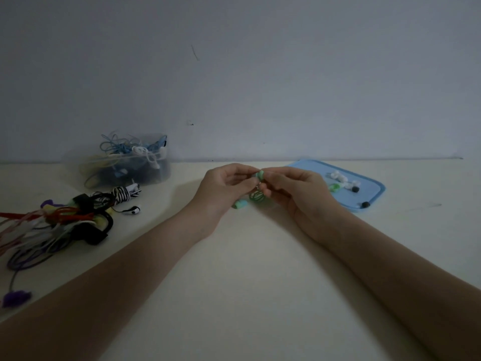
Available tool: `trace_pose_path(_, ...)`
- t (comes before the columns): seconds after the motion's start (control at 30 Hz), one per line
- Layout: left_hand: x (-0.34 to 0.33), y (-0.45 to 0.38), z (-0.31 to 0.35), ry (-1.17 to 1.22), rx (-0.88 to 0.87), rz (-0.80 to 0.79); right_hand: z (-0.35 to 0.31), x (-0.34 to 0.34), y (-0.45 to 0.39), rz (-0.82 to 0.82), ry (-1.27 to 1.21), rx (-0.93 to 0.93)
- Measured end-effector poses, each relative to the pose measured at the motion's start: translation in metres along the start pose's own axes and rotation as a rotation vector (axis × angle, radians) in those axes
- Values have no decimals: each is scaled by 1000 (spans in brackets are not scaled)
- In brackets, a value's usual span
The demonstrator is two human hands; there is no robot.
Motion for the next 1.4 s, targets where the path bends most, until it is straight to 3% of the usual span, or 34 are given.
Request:
trace_pose_path(0.3,1,0,5,27,-64,8,1,3,-1,28,-9,6)
trace_pose_path(0.6,0,-3,-5,39,-1,-47,0,6,-1,35,75,33)
trace_pose_path(1.4,-8,-3,-6,252,68,-134,8,1,0,-50,-73,-142)
Point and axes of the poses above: each hand's wrist, its own y-axis away from the middle knuckle, its own x-axis out of the back of the hand, z = x × y, the point moved 10 cm from there along -y, towards the middle knuckle, and after that the axes turned 1 degree about -x, right-handed, at the moved point
